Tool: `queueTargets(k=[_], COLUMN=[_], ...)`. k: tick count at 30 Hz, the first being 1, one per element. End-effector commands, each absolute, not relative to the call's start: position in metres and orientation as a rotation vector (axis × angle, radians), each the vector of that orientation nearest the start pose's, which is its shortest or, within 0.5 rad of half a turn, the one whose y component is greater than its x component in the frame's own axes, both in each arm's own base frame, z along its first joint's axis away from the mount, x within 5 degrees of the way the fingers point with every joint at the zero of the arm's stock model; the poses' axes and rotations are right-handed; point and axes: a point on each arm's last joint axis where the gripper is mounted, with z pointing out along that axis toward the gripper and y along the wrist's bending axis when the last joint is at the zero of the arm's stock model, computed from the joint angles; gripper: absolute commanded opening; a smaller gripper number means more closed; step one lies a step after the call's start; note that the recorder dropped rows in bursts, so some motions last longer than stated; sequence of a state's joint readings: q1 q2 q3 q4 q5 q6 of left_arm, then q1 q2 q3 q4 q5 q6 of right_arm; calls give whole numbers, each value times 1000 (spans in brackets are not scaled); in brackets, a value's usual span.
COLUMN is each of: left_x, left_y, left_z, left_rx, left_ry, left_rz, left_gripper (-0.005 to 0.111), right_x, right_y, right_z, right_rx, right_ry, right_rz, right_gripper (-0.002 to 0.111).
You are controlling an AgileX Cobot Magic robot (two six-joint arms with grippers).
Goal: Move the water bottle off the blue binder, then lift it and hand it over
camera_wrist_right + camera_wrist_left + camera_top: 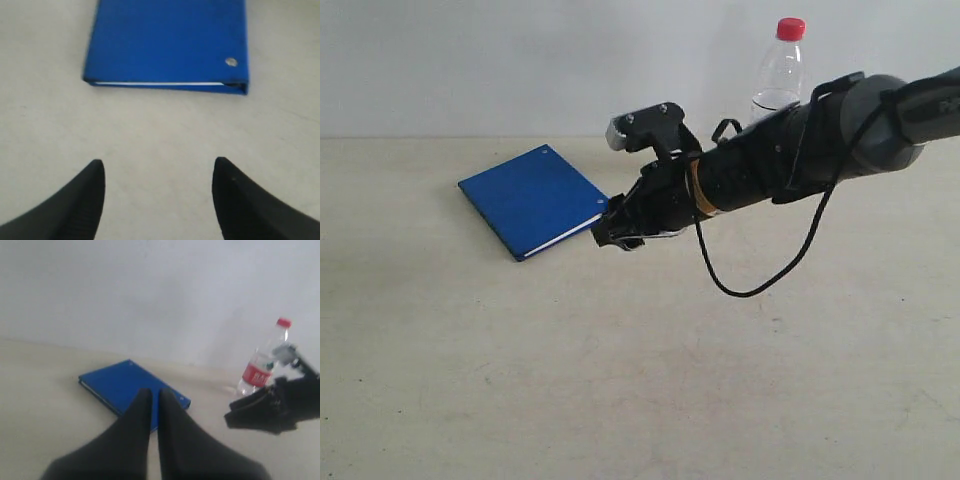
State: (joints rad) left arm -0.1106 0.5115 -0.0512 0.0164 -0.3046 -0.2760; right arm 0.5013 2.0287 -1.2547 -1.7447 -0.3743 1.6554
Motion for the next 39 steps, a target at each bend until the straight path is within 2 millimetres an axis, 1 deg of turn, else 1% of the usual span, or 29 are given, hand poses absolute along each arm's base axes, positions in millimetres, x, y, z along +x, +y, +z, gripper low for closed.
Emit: queueTargets(k=[1, 2, 4, 6, 8, 10, 11, 12, 14, 16, 17, 19, 20, 21, 23, 27, 29, 30, 32, 35, 37, 39], left_x=[155, 171, 196, 221, 240, 262, 270, 279, 295, 310, 315, 327, 332, 337, 350, 367, 372, 374, 377, 377, 378, 379], left_y=[-21, -24, -27, -30, -33, -36, -37, -38, -40, -42, -41, -38, -38, -36, -38, -39, -40, -40, -40, -40, -39, -40], left_z=[217, 211, 202, 188, 170, 148, 144, 132, 119, 109, 106, 98, 96, 95, 99, 110, 114, 115, 117, 118, 119, 120], left_rx=[-45, -46, -47, -50, -54, -34, -18, -6, -3, -6, -41, -132, -159, -179, -176, -166, -165, -162, -161, -160, -153, -147], left_ry=[1788, 1826, 1861, 1895, 1943, 1998, 1997, 2015, 2024, 2031, 2047, 2112, 2141, 2185, 2201, 2217, 2209, 2205, 2195, 2188, 2181, 2166], left_rz=[-259, -261, -266, -273, -274, -257, -249, -241, -245, -246, -248, -242, -240, -233, -226, -217, -218, -217, -218, -219, -214, -215], left_gripper=[4, 4, 4, 4, 5, 6, 9, 14, 26, 44, 51, 67, 71, 73, 73, 73, 73, 73, 73, 73, 73, 73], right_x=[347, 345, 344, 347, 352, 357, 358, 358, 360, 364, 368, 383, 390, 397, 412, 431, 439, 444, 454, 472, 482, 491], right_y=[240, 241, 241, 239, 236, 233, 233, 233, 233, 234, 234, 234, 234, 236, 244, 264, 268, 267, 261, 239, 222, 210], right_z=[191, 194, 196, 195, 195, 192, 189, 186, 178, 173, 172, 176, 179, 185, 193, 202, 206, 208, 206, 200, 196, 188], right_rx=[-901, -914, -920, -907, -867, -785, -764, -765, -772, -798, -803, -753, -724, -689, -612, -575, -553, -527, -478, -511, -486, -451], right_ry=[2123, 2113, 2106, 2104, 2112, 2148, 2161, 2167, 2185, 2171, 2160, 2133, 2119, 2099, 2080, 2043, 2042, 2051, 2082, 2074, 2079, 2082], right_rz=[822, 846, 851, 803, 735, 701, 693, 690, 687, 648, 613, 525, 492, 484, 526, 695, 808, 882, 1021, 1113, 1109, 1043], right_gripper=[54, 54, 54, 54, 54, 54, 54, 54, 54, 54, 54, 54, 54, 54, 54, 54, 54, 54, 54, 54, 54, 54])
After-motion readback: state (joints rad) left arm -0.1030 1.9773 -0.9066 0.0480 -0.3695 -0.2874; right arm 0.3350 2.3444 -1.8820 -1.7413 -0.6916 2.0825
